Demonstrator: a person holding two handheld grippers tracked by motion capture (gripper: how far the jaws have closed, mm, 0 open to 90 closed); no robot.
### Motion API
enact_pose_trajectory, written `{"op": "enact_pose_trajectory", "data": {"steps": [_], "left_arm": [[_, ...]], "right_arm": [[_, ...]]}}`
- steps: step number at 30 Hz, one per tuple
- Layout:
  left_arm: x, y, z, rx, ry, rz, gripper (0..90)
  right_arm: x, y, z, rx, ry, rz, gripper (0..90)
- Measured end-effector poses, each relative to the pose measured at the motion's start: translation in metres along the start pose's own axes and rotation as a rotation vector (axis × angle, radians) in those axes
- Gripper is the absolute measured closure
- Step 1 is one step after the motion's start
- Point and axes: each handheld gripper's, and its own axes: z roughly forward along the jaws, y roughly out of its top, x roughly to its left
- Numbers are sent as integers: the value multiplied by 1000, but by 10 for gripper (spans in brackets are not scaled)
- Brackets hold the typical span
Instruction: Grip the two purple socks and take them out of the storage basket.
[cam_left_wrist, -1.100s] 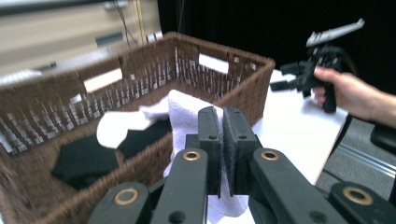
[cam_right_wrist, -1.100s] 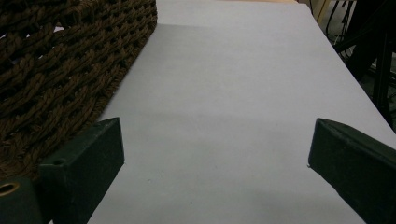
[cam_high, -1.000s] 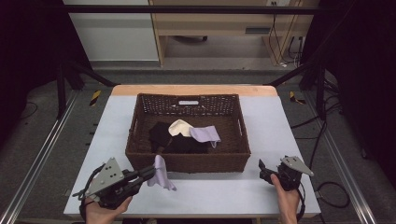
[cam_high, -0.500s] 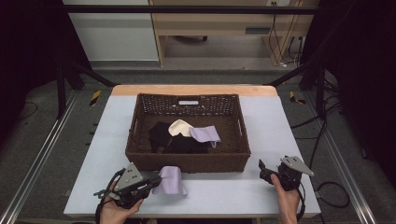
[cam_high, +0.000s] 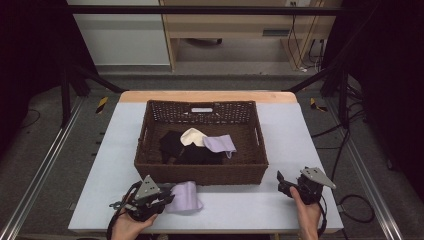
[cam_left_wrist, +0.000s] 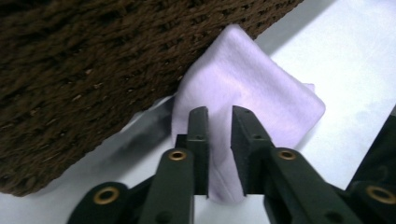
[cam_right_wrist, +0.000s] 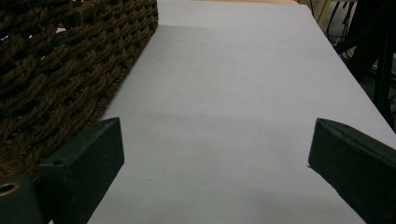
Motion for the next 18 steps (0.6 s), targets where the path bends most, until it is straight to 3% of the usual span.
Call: {"op": "enact_pose_trajectory", "data": {"steps": [7,18], "left_arm": [[-2,6,-15,-88,3,-15,663],[-6,28,-42,-203,32,2,642]], "right_arm": [[0,0,0,0,1,0,40],[-1,0,0,0,5,3,39]]}}
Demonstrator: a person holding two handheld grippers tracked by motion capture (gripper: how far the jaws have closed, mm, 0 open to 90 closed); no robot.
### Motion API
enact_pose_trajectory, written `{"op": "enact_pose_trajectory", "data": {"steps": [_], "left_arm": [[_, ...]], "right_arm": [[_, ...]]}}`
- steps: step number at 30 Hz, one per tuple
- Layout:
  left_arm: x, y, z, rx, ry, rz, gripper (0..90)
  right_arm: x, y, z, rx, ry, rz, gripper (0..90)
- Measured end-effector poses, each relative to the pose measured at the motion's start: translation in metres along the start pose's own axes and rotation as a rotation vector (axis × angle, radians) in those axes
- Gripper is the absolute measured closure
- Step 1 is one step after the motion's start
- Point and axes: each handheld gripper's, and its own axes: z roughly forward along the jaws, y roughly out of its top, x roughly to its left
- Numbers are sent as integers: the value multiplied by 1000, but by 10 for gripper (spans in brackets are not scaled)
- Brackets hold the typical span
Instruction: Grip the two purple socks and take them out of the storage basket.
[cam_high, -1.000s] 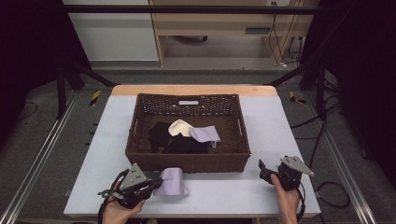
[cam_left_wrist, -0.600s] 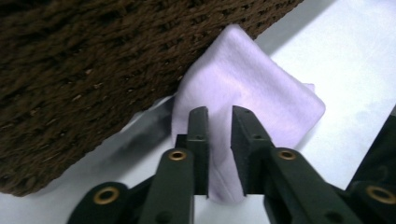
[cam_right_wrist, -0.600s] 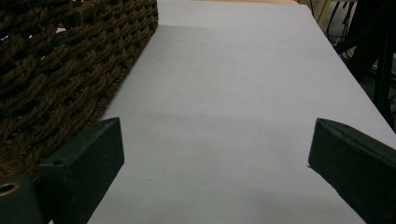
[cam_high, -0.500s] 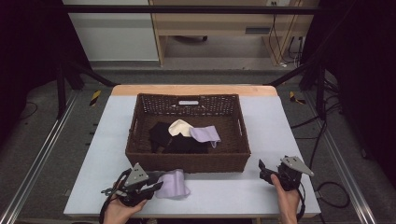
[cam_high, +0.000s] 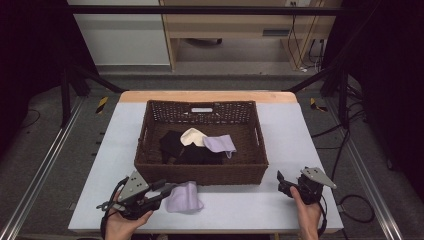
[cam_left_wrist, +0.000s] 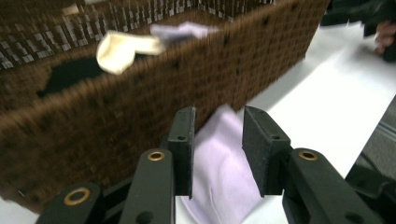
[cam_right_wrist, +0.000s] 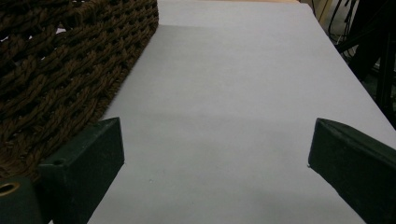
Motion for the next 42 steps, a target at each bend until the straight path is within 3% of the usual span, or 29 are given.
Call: {"op": "enact_pose_trajectory", "data": {"steps": [8,15,26,33,42], "left_arm": [[3,38,-11,-96,22,19,634],[11,70,-5,-130,36,5,627],[26,112,28,-134,76,-2,627],[30,131,51,-149,90,-12,629],[40,148,93,-136,129,-17,631]], "right_arm": [[0,0,0,4,0,3,40],[0,0,1,7,6,4,40],[0,0,1,8,2,6,40],[0,0,1,9,1,6,40],[0,0,1,10,3,7,40]]}}
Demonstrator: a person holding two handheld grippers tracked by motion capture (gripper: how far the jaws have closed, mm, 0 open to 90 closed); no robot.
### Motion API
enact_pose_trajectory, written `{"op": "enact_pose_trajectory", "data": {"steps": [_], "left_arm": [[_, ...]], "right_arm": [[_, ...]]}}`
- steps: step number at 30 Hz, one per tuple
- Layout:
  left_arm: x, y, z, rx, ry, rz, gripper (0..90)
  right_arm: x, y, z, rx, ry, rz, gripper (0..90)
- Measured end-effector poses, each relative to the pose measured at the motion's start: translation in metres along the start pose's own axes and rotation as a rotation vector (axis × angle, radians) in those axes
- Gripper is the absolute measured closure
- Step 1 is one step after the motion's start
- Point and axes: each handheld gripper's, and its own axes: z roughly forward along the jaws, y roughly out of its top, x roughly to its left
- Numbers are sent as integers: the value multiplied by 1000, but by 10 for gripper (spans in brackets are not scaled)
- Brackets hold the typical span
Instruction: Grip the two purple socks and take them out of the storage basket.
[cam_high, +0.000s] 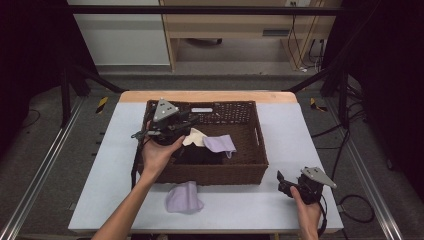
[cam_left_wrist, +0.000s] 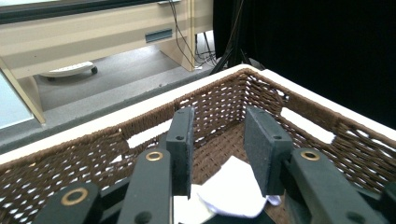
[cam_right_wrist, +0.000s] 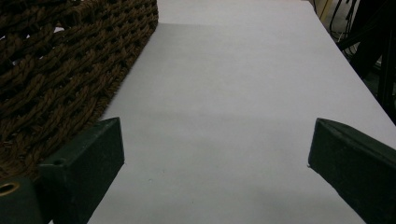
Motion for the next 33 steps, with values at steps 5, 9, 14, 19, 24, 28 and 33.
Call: {"op": "enact_pose_trajectory", "data": {"steps": [5,9,14,19,24,28,33], "left_arm": [[1,-3,25,26,9,7,631],[3,-9,42,57,12,-5,631],[2,-19,62,109,28,-1,613],[2,-29,74,154,26,-3,597],[0,-40,84,208,-1,-1,568],[1,-44,86,230,-5,13,545],[0,-48,90,271,-12,18,517]], "right_arm": [[0,0,0,0,2,-1,40],[0,0,0,0,2,-1,40],[0,0,0,-1,1,-1,40],[0,0,0,-2,3,-1,40],[0,0,0,-1,3,0,40],[0,0,0,0,3,0,40],[0,0,0,0,2,-3,40]]}}
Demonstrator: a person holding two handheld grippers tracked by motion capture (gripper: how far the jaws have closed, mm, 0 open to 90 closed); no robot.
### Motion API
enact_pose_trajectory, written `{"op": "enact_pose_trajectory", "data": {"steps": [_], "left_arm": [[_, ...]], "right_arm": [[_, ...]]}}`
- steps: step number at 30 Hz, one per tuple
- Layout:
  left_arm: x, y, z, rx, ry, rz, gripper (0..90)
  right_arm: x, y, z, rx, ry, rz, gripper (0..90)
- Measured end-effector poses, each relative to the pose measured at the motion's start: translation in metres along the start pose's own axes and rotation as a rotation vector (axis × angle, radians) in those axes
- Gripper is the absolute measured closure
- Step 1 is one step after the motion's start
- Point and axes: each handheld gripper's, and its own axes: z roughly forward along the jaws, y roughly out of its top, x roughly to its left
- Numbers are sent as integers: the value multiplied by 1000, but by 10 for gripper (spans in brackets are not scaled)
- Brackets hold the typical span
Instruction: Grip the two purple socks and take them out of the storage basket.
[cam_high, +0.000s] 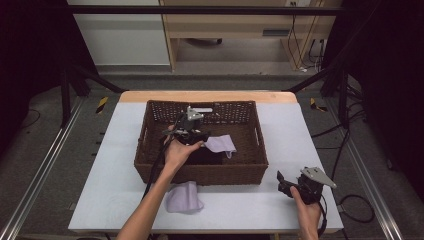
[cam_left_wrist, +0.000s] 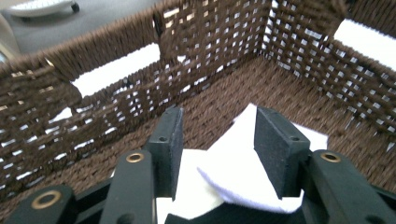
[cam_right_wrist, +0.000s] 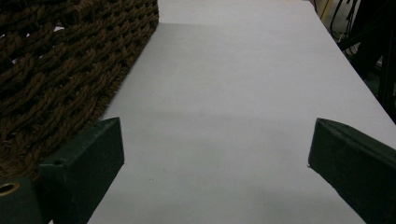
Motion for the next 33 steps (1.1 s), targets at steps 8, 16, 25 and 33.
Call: {"op": "enact_pose_trajectory", "data": {"steps": [8,16,25,33], "left_arm": [[-3,-5,8,107,6,20,490],[-7,-6,14,123,-3,44,442],[-8,-10,21,163,-12,44,424],[-10,-11,25,233,-39,25,575]], "right_arm": [[0,0,0,-2,0,-3,40],[0,0,0,-3,-2,-3,40],[0,0,0,-3,-1,-3,40],[0,0,0,-4,-2,-4,40]]}}
